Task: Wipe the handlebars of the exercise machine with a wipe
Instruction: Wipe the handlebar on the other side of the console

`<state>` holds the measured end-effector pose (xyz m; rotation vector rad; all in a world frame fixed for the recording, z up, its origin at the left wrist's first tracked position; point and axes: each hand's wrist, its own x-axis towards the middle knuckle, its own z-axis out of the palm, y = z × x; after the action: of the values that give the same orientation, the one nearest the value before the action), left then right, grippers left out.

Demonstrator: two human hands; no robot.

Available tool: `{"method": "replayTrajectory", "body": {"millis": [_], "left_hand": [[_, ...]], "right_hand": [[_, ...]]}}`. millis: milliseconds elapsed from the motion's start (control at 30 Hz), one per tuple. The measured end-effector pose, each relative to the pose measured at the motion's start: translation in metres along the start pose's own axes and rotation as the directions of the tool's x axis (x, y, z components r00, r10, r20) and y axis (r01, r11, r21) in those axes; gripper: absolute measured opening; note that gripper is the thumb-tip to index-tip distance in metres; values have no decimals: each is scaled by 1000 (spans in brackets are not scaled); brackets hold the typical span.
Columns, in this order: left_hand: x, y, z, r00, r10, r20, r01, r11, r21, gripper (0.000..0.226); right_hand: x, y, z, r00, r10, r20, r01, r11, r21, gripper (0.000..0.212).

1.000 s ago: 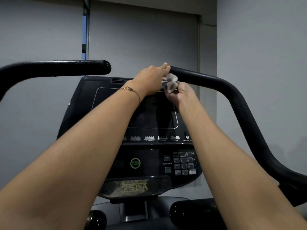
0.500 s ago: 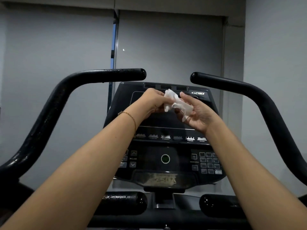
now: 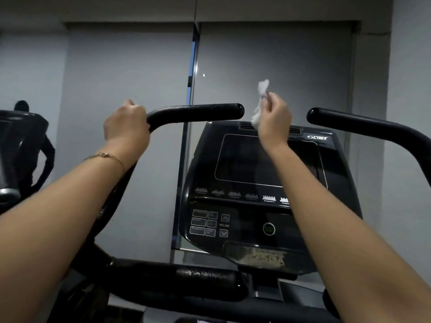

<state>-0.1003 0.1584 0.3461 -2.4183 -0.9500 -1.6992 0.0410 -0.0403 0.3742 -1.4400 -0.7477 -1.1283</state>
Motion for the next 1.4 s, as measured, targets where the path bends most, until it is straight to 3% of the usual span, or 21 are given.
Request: {"method": "replayTrajectory", "body": {"millis": [100,200,300,367,500,667,833,1033,1200,1333,1400], "left_hand": [[-2,-21,9,997,-64,52,63,998,7,31],[-1,-19,15,996,-61,63,61,998,-7,28],[-3,-20,18,998,-49,36,49,999,3,26],[-6,-20,18,1000,-18,24,18,1000,0,24],[-7,-20,19,1000,-1,23,1,1000,19,25],[-6,-22,18,999,0,45,-1,1000,24,25],[-6,-25,17,998,31,53,-33,999,33,24],[-7,-20,15,997,2,72,-5,999,48,24],[-11,-19,12,995,-11,102,6,999,48,26],[-11,-21,10,992,-42,115,37,998,42,28],[-12,-21,9,992,-36,122,30,998,54,28]], "right_hand": [[9,-15,36,921,-330,205,372,902,-220,40],[3,-11,70,846,-320,428,508,726,-462,47],[-14,1,74,822,-388,417,558,694,-455,49],[-19,9,65,832,-393,391,547,698,-462,50],[-14,-10,73,918,-214,334,375,744,-553,50],[-29,-20,95,817,-360,450,558,692,-459,54],[-19,-16,77,903,-215,373,403,726,-557,51],[-42,-43,103,778,-319,541,579,697,-422,54],[-31,-41,95,850,-244,468,484,712,-509,55],[-39,-56,110,789,-284,544,560,696,-449,55],[-38,-48,100,796,-279,537,553,697,-457,55]]}}
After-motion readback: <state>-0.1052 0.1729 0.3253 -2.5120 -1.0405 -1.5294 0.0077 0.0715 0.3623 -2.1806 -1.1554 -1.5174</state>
